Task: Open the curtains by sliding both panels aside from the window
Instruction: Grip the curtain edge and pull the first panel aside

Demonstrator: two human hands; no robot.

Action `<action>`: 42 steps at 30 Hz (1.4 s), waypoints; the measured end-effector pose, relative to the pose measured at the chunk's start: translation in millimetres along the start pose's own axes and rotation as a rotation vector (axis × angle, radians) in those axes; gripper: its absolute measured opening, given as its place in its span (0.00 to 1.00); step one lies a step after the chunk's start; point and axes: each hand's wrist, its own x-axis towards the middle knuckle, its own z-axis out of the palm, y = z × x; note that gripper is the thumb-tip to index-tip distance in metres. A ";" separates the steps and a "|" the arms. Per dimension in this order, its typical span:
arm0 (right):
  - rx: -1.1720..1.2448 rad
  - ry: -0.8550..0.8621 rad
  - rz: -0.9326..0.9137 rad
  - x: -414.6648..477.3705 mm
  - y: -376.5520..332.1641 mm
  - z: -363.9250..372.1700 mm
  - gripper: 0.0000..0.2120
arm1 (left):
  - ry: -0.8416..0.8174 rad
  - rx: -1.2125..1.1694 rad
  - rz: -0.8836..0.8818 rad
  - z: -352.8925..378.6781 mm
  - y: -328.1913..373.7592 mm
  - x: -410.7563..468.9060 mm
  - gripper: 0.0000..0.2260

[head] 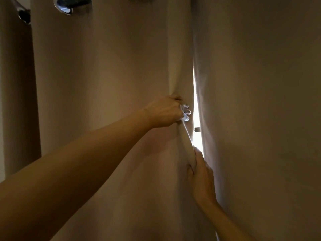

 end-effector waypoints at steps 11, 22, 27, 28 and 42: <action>0.242 -0.085 -0.109 12.5 -29.0 53.0 0.14 | 0.040 -0.147 -0.127 34.1 -42.2 -85.6 0.21; 0.208 -0.348 -0.268 35.6 -59.1 113.8 0.09 | -0.179 -0.190 -0.345 32.0 -65.0 -172.0 0.28; 0.222 -0.419 -0.232 38.8 -71.7 150.6 0.09 | -0.247 -0.200 -0.407 39.4 -80.1 -213.0 0.29; 0.234 -0.433 -0.225 37.7 -74.8 158.1 0.09 | -0.251 -0.204 -0.405 38.5 -82.1 -220.3 0.28; 0.305 -0.518 -0.315 30.6 -124.4 249.4 0.08 | -0.231 -0.149 -0.559 51.5 -106.9 -321.4 0.24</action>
